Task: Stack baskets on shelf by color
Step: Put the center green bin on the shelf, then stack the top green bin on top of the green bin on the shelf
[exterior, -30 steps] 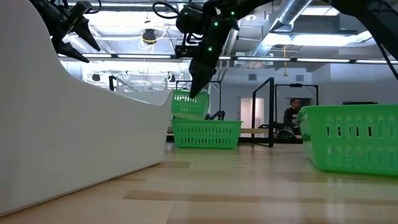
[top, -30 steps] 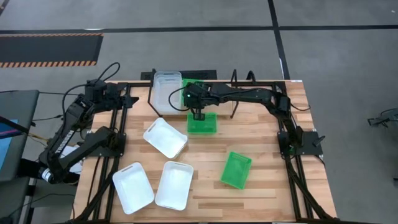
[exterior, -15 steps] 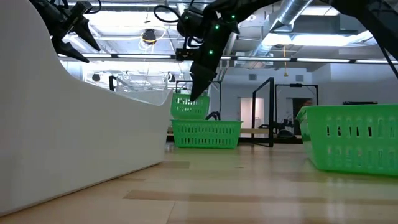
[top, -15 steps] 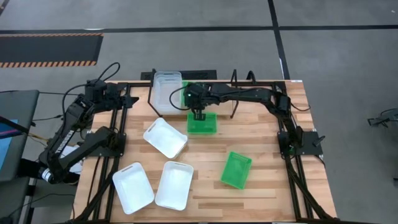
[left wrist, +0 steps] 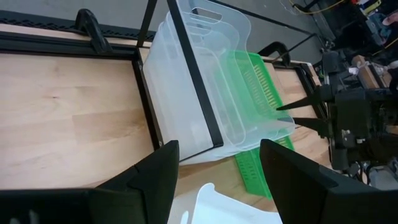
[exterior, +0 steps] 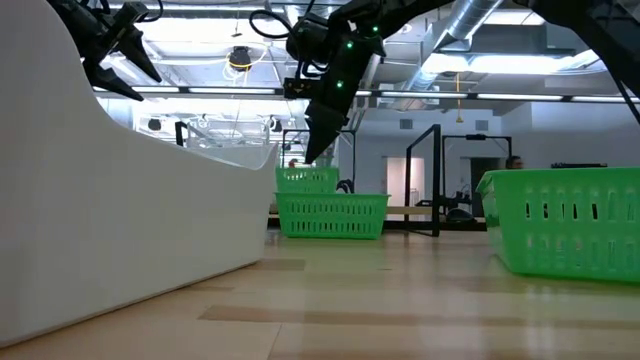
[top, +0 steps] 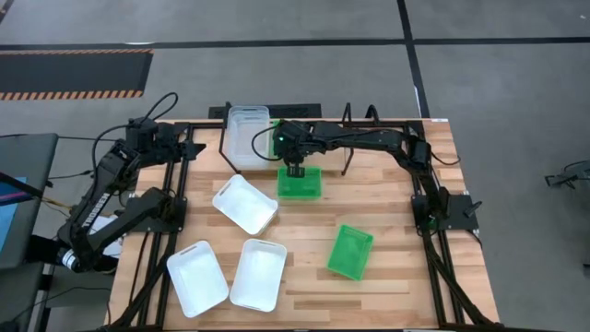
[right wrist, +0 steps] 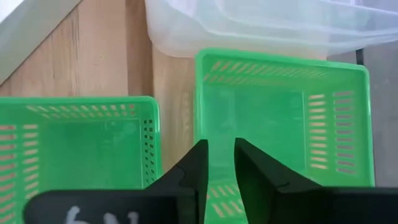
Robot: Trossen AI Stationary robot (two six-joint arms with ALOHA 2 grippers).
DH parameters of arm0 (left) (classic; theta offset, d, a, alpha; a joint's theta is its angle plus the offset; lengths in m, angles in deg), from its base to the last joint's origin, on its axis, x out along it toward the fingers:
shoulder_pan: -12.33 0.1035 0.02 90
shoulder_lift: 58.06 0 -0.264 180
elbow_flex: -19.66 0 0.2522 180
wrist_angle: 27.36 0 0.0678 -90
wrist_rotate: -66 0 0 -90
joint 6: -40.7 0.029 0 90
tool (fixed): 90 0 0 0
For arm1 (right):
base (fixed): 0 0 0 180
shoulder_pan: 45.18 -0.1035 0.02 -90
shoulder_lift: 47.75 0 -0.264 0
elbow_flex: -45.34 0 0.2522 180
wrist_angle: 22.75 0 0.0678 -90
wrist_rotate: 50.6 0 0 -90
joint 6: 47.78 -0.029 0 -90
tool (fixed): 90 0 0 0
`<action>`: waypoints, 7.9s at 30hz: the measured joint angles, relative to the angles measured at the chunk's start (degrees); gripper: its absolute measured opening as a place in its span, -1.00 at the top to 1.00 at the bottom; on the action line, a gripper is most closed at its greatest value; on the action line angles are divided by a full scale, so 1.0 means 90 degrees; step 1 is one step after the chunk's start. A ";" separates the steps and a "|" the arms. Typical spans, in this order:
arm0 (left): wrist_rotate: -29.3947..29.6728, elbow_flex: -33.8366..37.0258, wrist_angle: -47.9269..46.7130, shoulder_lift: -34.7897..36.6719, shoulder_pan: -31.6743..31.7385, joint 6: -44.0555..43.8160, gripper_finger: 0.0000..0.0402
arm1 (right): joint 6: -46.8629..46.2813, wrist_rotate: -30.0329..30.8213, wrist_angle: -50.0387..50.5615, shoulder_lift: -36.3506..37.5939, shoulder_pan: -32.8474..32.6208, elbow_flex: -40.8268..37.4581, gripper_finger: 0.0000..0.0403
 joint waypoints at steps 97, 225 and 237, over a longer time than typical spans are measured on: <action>0.0318 0.0000 -0.0069 0.0000 0.0001 -0.0459 -0.06 | 0.1286 -0.0763 0.0638 0.1644 -0.1766 -0.3328 0.17; 0.0565 0.0000 -0.0591 0.0007 0.0000 -0.0433 -0.06 | -0.0038 0.0041 0.0886 0.1276 0.0593 -0.0400 0.14; 0.0570 0.0000 -0.0587 0.0007 0.0000 -0.0410 -0.06 | -0.0181 -0.0045 0.1422 0.0360 0.0940 -0.0401 0.25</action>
